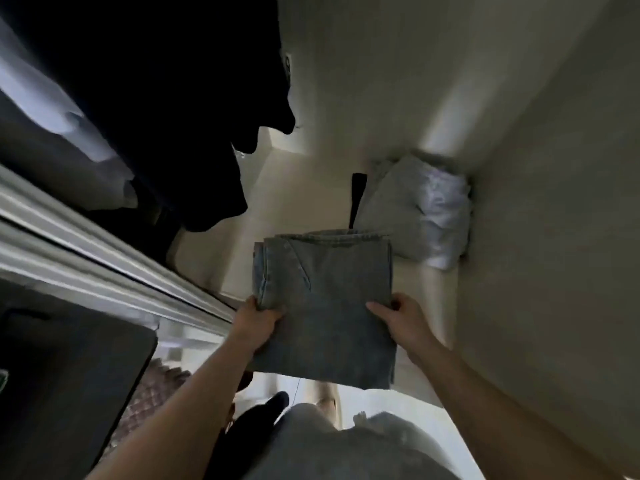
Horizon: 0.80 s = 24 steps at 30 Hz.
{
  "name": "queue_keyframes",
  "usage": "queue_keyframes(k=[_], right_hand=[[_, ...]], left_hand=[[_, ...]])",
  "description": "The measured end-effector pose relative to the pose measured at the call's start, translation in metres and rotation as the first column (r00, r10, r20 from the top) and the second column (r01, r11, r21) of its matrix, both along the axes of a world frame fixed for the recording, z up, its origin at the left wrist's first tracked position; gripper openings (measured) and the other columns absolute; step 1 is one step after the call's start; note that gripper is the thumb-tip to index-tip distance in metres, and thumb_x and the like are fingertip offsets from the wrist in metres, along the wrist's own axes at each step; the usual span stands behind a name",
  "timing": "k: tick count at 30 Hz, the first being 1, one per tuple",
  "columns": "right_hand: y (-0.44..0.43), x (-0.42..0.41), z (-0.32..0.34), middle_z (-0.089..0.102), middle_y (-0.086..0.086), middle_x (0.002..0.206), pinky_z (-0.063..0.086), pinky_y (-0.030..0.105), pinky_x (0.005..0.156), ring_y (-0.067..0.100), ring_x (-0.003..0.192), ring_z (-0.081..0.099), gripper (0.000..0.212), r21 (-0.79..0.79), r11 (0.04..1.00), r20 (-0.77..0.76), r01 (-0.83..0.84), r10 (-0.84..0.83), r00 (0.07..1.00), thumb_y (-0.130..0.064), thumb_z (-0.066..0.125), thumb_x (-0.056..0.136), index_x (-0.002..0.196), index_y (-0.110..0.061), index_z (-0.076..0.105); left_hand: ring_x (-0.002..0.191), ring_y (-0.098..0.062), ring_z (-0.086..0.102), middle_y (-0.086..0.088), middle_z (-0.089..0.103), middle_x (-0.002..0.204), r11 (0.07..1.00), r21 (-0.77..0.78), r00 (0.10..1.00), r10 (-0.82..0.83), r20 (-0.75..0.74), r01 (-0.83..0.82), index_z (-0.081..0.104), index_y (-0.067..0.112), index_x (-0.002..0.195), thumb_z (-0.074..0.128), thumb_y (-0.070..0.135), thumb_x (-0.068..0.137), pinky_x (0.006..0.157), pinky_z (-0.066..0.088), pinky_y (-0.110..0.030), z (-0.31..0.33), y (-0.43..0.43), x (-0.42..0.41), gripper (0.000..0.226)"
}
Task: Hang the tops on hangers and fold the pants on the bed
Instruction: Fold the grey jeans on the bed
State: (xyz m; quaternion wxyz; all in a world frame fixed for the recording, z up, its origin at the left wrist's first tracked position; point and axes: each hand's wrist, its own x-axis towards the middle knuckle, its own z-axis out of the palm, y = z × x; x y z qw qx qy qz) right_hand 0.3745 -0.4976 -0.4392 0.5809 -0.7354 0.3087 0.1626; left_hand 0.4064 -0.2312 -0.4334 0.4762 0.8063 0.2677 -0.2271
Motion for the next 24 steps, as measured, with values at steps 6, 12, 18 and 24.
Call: queue_keyframes(k=[6, 12, 18, 24], right_hand=[[0.011, 0.045, -0.047, 0.067, 0.006, 0.086, 0.046, 0.019, 0.052, 0.018, 0.073, 0.063, 0.025, -0.035, 0.998, -0.050, 0.055, -0.057, 0.997, -0.018, 0.075, 0.089, 0.101, 0.001, 0.064], [0.018, 0.069, -0.088, 0.067, 0.010, 0.103, 0.053, 0.043, 0.089, 0.029, 0.097, 0.064, 0.020, -0.132, 0.988, -0.069, 0.081, -0.091, 0.994, -0.017, 0.068, 0.094, 0.109, -0.005, 0.065], [0.026, 0.034, -0.093, 0.045, 0.007, 0.147, 0.039, 0.048, 0.112, 0.028, 0.132, 0.046, 0.079, -0.170, 0.985, 0.017, -0.017, 0.020, 1.000, -0.022, 0.070, 0.090, 0.156, -0.019, 0.026], [0.043, -0.017, -0.089, 0.008, 0.009, 0.167, 0.030, 0.059, 0.112, 0.038, 0.150, 0.017, 0.100, -0.598, 0.716, 0.140, -0.359, 0.535, 0.834, -0.063, 0.062, 0.076, 0.159, -0.033, 0.015]], left_hand=[[0.112, -0.034, 0.062, -0.015, 0.066, 0.125, 0.998, 0.027, 0.998, -0.053, -0.041, 0.054, 0.060, 0.006, 0.127, 0.078, 0.026, 0.085, 0.095, 0.051, -0.042, -0.049, 0.010, 0.058, 0.050], [0.116, -0.037, 0.059, -0.013, 0.063, 0.126, 0.986, 0.137, 0.995, -0.099, 0.012, 0.096, 0.056, 0.008, 0.129, 0.073, 0.032, 0.088, 0.092, 0.047, -0.039, -0.087, 0.008, 0.088, 0.050], [0.145, -0.034, 0.026, -0.005, 0.030, 0.160, 0.842, 0.495, 0.924, -0.339, 0.177, 0.214, 0.025, 0.025, 0.154, 0.070, 0.041, 0.085, 0.114, 0.027, -0.057, -0.091, 0.004, 0.068, 0.084], [0.151, -0.034, 0.015, -0.006, 0.016, 0.166, 0.550, 0.659, 0.562, -0.795, 0.227, 0.512, 0.031, 0.032, 0.154, 0.062, 0.059, 0.083, 0.118, 0.019, -0.057, -0.089, -0.009, 0.013, 0.083]])
